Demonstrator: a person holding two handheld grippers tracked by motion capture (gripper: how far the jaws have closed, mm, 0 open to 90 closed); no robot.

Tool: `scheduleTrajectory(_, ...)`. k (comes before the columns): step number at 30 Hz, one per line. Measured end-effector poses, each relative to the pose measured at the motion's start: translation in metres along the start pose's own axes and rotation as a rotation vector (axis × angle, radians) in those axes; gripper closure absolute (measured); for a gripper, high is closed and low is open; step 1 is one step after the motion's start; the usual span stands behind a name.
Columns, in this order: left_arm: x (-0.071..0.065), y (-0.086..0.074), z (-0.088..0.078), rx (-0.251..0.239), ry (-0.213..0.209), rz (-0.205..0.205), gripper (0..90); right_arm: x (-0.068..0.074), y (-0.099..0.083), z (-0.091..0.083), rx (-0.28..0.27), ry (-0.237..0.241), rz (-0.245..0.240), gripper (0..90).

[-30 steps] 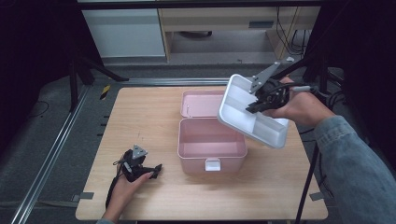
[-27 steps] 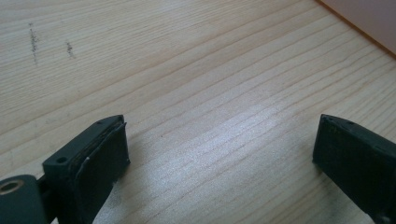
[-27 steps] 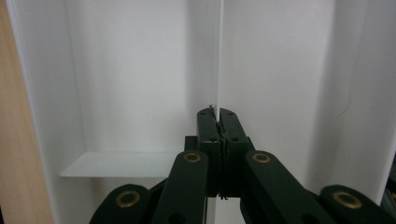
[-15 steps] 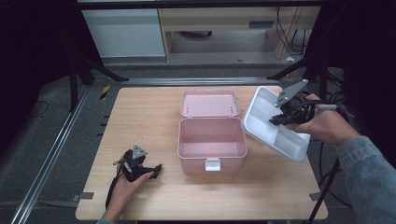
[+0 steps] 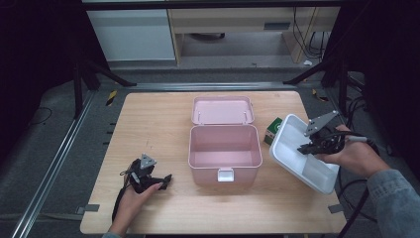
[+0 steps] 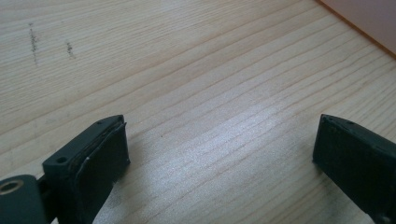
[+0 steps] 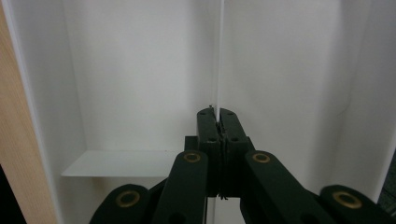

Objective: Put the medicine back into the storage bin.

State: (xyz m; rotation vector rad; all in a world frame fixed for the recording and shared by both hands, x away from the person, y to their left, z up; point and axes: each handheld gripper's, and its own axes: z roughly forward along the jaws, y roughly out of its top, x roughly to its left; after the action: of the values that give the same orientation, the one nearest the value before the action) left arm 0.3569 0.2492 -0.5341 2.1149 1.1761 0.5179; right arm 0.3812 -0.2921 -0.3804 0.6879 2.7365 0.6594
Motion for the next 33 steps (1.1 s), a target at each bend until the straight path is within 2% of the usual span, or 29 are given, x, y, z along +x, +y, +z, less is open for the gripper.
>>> scheduleTrajectory(3,0.000,0.000,0.000,0.002,0.000,0.001,2.6,0.004,-0.013,0.014,0.018,0.023,0.017,89.9)
scheduleTrajectory(7,0.000,0.000,0.000,0.002,0.000,0.002,2.6,0.007,-0.022,0.027,0.040,0.036,0.022,89.9)
scheduleTrajectory(13,0.000,0.000,0.000,0.002,0.000,0.002,2.6,0.017,-0.031,0.050,0.069,0.086,0.026,89.9)
scheduleTrajectory(23,0.000,0.000,0.000,0.002,0.000,0.002,2.6,0.025,-0.034,0.072,0.097,0.122,-0.002,89.9)
scheduleTrajectory(26,0.000,0.000,0.000,0.002,0.000,0.002,2.6,0.028,-0.033,0.085,0.137,0.128,-0.009,89.9)
scheduleTrajectory(33,0.000,0.000,0.000,0.002,0.000,0.002,2.6,0.027,-0.032,0.105,0.166,0.141,-0.004,89.8)
